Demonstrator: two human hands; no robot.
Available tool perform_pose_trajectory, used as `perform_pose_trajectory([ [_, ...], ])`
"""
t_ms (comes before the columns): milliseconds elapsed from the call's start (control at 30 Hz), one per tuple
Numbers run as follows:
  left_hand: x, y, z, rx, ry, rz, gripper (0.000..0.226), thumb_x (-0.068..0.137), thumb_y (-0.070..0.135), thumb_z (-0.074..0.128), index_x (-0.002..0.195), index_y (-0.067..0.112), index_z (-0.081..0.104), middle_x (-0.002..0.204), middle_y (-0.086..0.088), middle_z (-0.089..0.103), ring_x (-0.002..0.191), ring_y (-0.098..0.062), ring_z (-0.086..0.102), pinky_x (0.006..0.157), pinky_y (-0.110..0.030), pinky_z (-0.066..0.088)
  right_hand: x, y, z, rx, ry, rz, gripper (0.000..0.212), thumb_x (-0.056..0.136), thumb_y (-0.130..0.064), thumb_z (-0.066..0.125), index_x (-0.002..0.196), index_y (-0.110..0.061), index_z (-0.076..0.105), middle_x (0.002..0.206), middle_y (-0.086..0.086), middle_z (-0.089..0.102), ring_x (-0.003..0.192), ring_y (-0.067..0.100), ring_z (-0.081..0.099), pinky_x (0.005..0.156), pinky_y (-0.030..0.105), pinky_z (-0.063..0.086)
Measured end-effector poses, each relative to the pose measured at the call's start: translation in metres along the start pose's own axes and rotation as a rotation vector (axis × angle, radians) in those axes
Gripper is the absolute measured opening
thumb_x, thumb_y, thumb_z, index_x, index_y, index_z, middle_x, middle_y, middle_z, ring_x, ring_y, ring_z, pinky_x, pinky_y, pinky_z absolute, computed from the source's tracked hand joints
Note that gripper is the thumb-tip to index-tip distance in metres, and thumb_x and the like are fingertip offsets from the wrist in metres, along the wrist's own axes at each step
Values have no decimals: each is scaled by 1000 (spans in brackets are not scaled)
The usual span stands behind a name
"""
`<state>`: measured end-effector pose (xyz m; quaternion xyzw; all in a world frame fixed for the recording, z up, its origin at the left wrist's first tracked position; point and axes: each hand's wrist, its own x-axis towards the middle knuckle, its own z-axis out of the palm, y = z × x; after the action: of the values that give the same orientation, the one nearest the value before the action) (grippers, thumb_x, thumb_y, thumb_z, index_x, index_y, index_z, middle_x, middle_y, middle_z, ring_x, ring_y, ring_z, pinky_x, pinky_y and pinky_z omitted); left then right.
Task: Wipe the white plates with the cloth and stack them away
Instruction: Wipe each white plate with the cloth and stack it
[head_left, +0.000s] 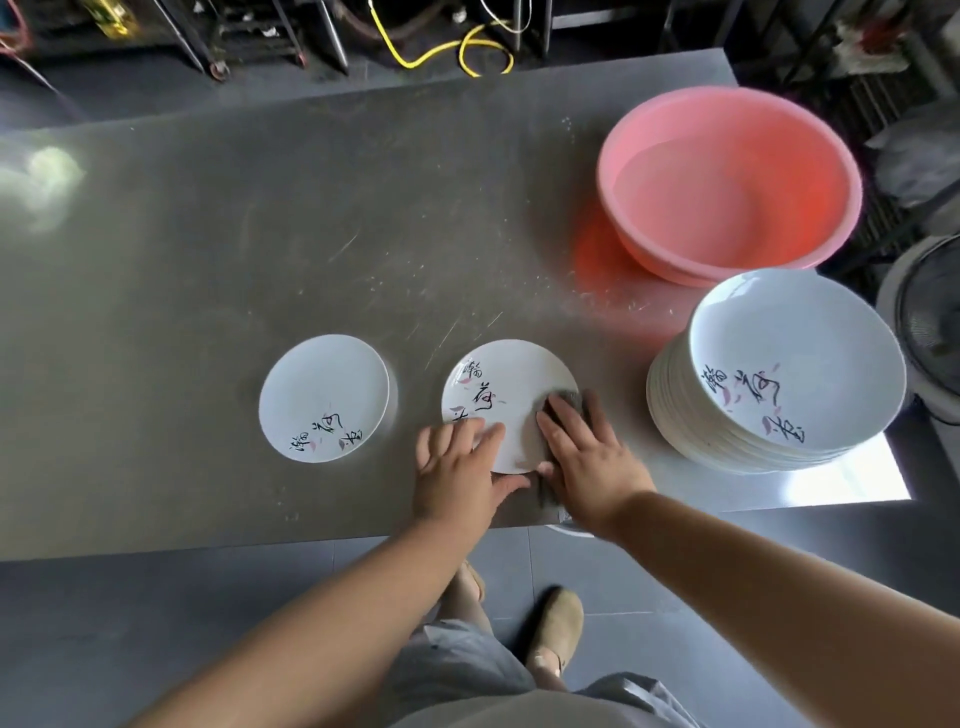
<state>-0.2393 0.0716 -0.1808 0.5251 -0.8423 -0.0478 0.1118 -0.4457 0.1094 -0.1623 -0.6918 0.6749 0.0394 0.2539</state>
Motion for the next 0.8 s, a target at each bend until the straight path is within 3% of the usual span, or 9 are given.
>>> perform_pose_trajectory([
  [133, 4, -22, 1, 14, -13, 125, 64, 67, 50, 92, 125, 35, 70, 121, 10, 65, 114, -20, 56, 111, -45, 25, 15, 2, -5, 38, 65, 85, 66, 107, -48, 36, 166, -24, 18, 175, -8, 1, 160, 36, -1, 122, 51, 30],
  [200, 8, -22, 0, -6, -59, 96, 64, 64, 54, 92, 122, 37, 69, 116, 14, 63, 112, -17, 53, 106, -42, 29, -5, -11, 5, 0, 110, 61, 67, 103, -40, 54, 162, -16, 34, 172, 4, 22, 150, 45, 27, 116, 52, 41],
  [300, 14, -11, -4, -69, -138, 28, 60, 63, 55, 91, 115, 38, 69, 110, 15, 64, 107, -17, 59, 98, -40, 31, -37, -27, 20, -52, 167, -79, 80, 72, -21, 88, 147, -12, 59, 154, 11, 53, 119, 41, 62, 92, 47, 59],
  [400, 15, -6, -11, -90, -223, -3, 54, 65, 59, 86, 112, 36, 72, 108, 13, 63, 103, -18, 61, 94, -37, 28, -45, -25, 11, 29, 190, -160, 56, 81, -16, 76, 136, -23, 66, 142, 1, 64, 108, 30, 67, 86, 39, 61],
  [500, 15, -14, -24, -126, -263, -60, 50, 73, 61, 79, 116, 36, 73, 118, 16, 64, 111, -17, 59, 96, -33, 24, -38, -17, -31, 427, 168, 84, 26, 87, -36, 50, 107, -39, 66, 97, -17, 74, 83, 7, 70, 69, 30, 57],
  [600, 25, -26, -50, -191, -223, -392, 30, 91, 54, 67, 115, 36, 70, 104, 14, 70, 101, -20, 64, 89, -36, 36, -16, -1, -68, 537, 146, 401, 15, 94, -36, 52, 101, -31, 64, 79, -10, 71, 75, 11, 68, 64, 31, 55],
  [667, 44, -31, -67, -444, -408, -750, 33, 102, 54, 51, 120, 30, 63, 93, 6, 74, 83, -20, 68, 74, -32, 46, 3, 5, -81, 520, -48, 492, 26, 105, -35, 49, 111, -16, 66, 99, 6, 71, 93, 28, 70, 77, 34, 59],
  [733, 63, -30, -81, -825, -675, -1063, 47, 107, 60, 38, 121, 21, 61, 80, -1, 74, 58, -16, 62, 54, -25, 37, 17, 4, -85, 575, -222, 523, 27, 109, -39, 47, 117, -19, 62, 107, 9, 67, 87, 23, 66, 59, 14, 54],
  [800, 76, -29, -90, -1063, -822, -1238, 66, 104, 72, 29, 120, 19, 64, 80, -6, 75, 55, -16, 61, 52, -24, 27, 26, 0, -83, 624, -277, 552, 28, 108, -46, 44, 108, -22, 59, 108, 11, 68, 78, 22, 64, 52, 13, 52],
])
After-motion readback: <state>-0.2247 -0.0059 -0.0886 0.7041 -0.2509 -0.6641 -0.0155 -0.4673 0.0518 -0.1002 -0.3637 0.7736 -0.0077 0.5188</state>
